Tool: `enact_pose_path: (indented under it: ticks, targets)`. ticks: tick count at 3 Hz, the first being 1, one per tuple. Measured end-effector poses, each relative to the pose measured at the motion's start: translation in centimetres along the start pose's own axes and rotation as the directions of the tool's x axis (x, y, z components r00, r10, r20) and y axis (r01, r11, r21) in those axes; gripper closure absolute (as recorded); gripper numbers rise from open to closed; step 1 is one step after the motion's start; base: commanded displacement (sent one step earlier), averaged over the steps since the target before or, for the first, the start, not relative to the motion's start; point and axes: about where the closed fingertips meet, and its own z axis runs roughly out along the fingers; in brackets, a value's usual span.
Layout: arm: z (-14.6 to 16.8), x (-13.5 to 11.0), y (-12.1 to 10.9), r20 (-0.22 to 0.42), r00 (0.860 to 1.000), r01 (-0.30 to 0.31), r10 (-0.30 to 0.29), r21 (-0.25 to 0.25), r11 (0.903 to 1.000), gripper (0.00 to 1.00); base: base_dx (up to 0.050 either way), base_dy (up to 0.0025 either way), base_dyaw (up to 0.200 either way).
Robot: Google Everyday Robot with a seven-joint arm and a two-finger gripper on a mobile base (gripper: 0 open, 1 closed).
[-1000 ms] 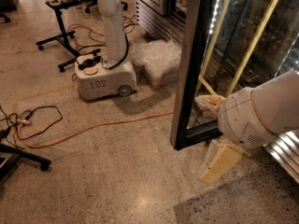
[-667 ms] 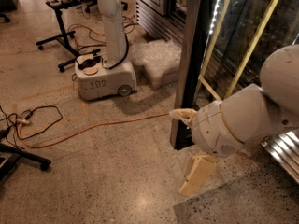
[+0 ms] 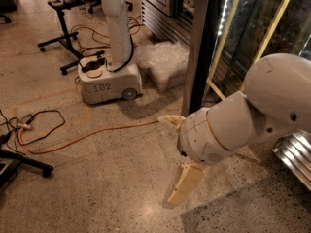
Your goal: Close left fridge door
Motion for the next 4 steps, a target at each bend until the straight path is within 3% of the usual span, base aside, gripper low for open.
enact_pose_path:
  ticks: [1,2,3,4]
  targets:
    - [0.6,0.0,-0.1,-0.022,1.000,-0.018,0.019,0.045,0.9988,0.00,0.000,0.00000,0.000]
    - [2.6,-0.9,-1.3,-0.064,0.998,0.017,-0.010,0.106,0.9942,0.00,0.000,0.00000,0.000]
    - [4.7,-2.8,-4.1,-0.101,0.991,0.101,-0.085,0.163,0.9814,0.00,0.000,0.00000,0.000]
    - [4.7,-2.8,-4.1,-0.101,0.991,0.101,-0.085,0.163,0.9814,0.00,0.000,0.00000,0.000]
